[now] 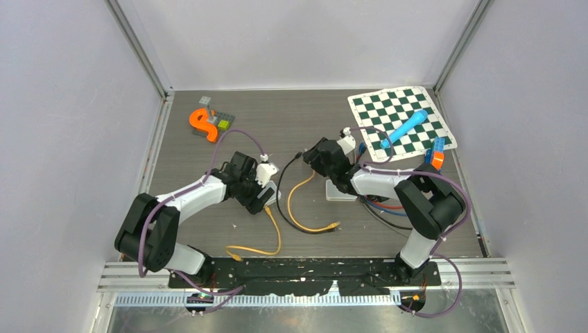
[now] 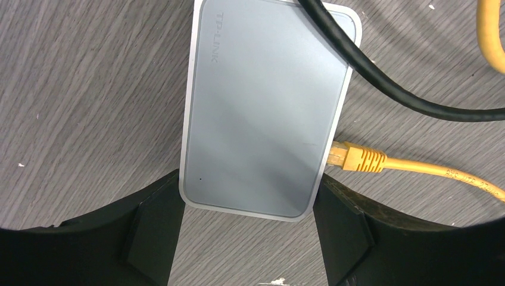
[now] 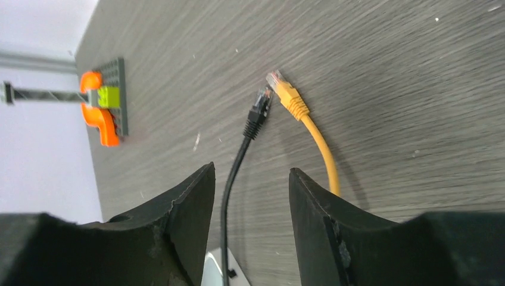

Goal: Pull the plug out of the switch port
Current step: Place the connector at the center of the board, then pull the connector from the switch port.

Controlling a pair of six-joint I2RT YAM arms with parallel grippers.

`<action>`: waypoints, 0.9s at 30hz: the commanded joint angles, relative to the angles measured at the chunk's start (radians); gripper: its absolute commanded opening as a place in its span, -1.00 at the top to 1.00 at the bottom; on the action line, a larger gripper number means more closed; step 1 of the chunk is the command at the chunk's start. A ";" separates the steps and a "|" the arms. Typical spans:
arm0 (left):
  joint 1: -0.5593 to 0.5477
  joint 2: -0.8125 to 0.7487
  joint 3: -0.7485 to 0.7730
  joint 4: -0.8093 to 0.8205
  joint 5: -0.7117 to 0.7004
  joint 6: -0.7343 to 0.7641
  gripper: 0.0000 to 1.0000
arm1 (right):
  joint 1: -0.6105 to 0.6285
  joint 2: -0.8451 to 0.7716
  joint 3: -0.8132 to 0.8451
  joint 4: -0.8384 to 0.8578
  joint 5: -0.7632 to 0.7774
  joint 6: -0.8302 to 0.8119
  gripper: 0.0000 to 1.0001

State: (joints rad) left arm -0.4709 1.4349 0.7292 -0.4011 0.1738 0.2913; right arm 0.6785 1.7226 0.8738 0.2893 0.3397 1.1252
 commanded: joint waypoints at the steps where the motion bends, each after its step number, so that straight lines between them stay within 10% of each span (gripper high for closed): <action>1: 0.003 -0.039 -0.004 0.036 -0.007 -0.016 -0.51 | -0.009 -0.107 -0.020 0.065 -0.192 -0.147 -0.10; 16: 0.003 -0.052 -0.009 0.032 -0.031 -0.028 -0.51 | 0.192 -0.251 -0.264 0.225 -0.477 -0.253 0.40; 27: 0.003 -0.045 -0.009 0.039 -0.035 -0.029 -0.51 | 0.282 -0.031 -0.196 0.358 -0.565 -0.184 0.58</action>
State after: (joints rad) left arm -0.4709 1.4082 0.7208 -0.4004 0.1387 0.2703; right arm 0.9520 1.6238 0.6296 0.5545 -0.1947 0.9165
